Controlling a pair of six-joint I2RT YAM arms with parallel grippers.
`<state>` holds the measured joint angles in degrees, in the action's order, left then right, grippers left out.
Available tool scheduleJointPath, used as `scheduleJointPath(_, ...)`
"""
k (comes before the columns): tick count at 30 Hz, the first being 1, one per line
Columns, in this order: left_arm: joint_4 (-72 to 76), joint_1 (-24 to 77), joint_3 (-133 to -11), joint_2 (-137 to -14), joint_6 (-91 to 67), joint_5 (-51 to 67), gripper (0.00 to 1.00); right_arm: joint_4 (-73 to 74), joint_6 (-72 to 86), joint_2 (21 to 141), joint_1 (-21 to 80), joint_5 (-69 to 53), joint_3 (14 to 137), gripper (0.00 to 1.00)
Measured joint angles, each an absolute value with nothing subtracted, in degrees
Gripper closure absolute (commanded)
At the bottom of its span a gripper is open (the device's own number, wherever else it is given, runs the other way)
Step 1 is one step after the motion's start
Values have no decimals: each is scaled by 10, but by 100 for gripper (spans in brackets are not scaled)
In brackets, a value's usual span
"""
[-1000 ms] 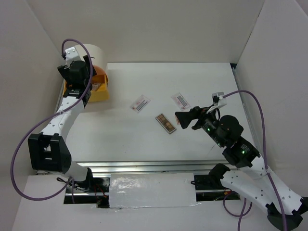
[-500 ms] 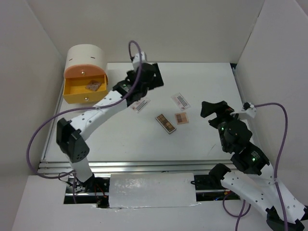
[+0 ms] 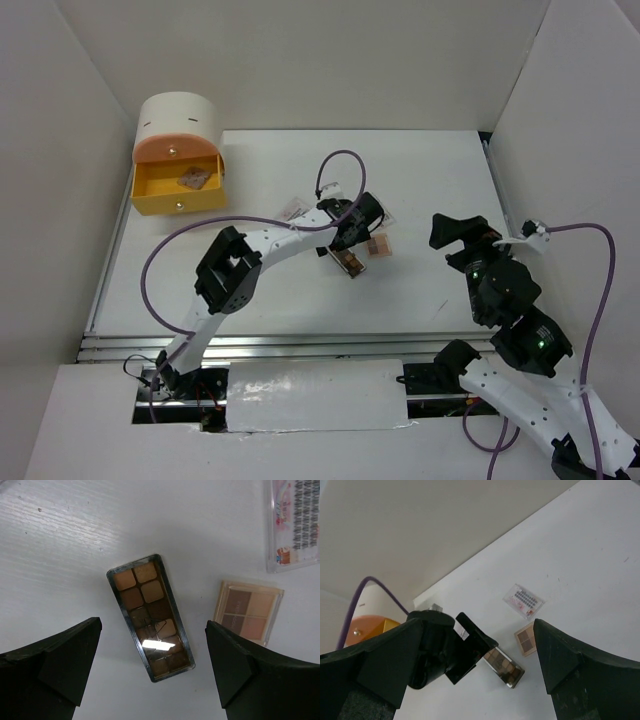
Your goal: Organize the makeup
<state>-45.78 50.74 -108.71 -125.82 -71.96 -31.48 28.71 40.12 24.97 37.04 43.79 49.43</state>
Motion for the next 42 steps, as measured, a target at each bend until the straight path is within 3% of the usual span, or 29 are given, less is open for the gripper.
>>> scheduleJointPath(10,-450,491,-1109,-1332,-755,-287,1,276,363,237,369,377,480,0)
scheduleJointPath(13,-457,489,-1120,-1338,-757,-284,14,273,358,226,368,370,475,0)
scheduleJointPath(14,-460,489,-1121,-1338,-759,-285,35,271,357,223,369,370,474,0)
scheduleJointPath(16,-461,488,-1117,-1338,-764,-287,52,266,356,219,369,367,472,0)
scheduleJointPath(23,-434,484,-1089,-1323,-762,-286,67,259,355,217,368,361,462,0)
scheduleJointPath(27,-427,482,-1062,-1303,-747,-289,69,258,353,216,368,358,461,0)
scheduleJointPath(29,-420,480,-1015,-1267,-724,-296,62,257,352,215,368,357,461,0)
scheduleJointPath(31,-412,475,-954,-1204,-694,-313,58,257,350,215,368,356,461,0)
scheduleJointPath(34,-365,453,-876,-1079,-634,-323,61,252,350,215,368,349,460,0)
scheduleJointPath(38,-204,350,-773,-882,-528,-317,52,240,350,216,367,334,457,0)
scheduleJointPath(42,-100,209,-731,-758,-448,-337,54,234,348,217,367,324,457,0)
